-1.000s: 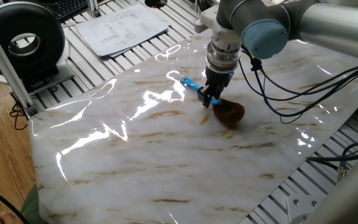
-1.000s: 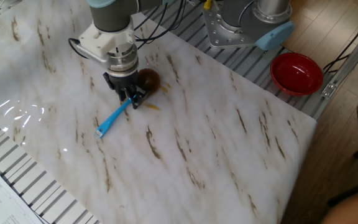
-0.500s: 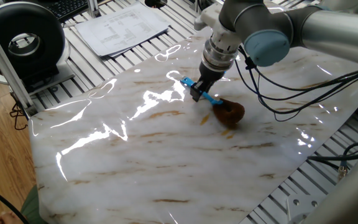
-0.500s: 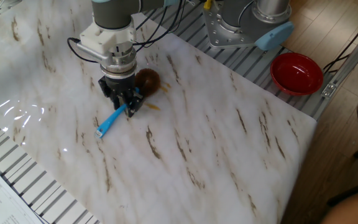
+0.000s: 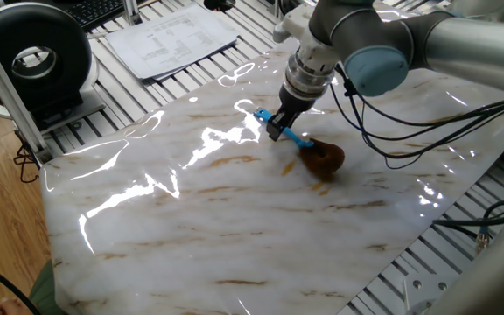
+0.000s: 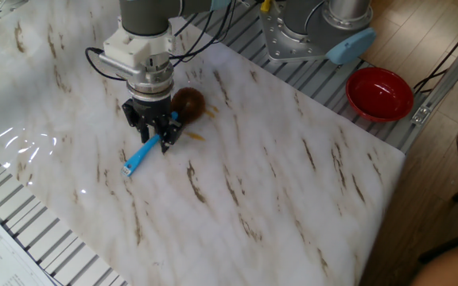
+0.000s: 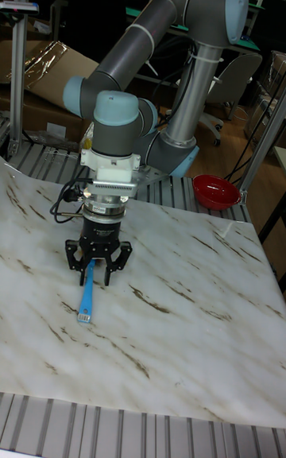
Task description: Scrub the table with a brush
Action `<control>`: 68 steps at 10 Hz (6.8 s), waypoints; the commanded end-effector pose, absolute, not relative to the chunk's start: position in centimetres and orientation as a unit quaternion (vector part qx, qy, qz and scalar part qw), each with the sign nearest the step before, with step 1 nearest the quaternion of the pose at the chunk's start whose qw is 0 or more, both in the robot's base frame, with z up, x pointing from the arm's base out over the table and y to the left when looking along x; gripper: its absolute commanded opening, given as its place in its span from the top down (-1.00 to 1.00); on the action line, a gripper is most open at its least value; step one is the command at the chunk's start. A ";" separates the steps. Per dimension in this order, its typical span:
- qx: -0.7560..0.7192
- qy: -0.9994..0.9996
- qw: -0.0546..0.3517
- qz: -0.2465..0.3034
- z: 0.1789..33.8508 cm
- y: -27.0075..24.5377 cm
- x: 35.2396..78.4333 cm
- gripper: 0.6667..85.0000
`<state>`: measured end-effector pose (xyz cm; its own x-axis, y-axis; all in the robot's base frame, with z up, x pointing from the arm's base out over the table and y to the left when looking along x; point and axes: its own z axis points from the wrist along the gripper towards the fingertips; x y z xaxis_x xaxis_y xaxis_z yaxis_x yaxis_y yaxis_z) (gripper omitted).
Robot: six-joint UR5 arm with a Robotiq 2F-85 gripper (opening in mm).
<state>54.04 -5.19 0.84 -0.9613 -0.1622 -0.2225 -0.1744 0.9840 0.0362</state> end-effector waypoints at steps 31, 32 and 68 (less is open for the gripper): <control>-0.060 0.998 -0.009 -0.024 3.1 -5.3 58.6 -0.02; -0.062 0.997 -0.026 -0.028 2.7 -5.6 57.9 0.02; -0.055 0.986 0.153 0.025 6.6 4.4 61.3 0.99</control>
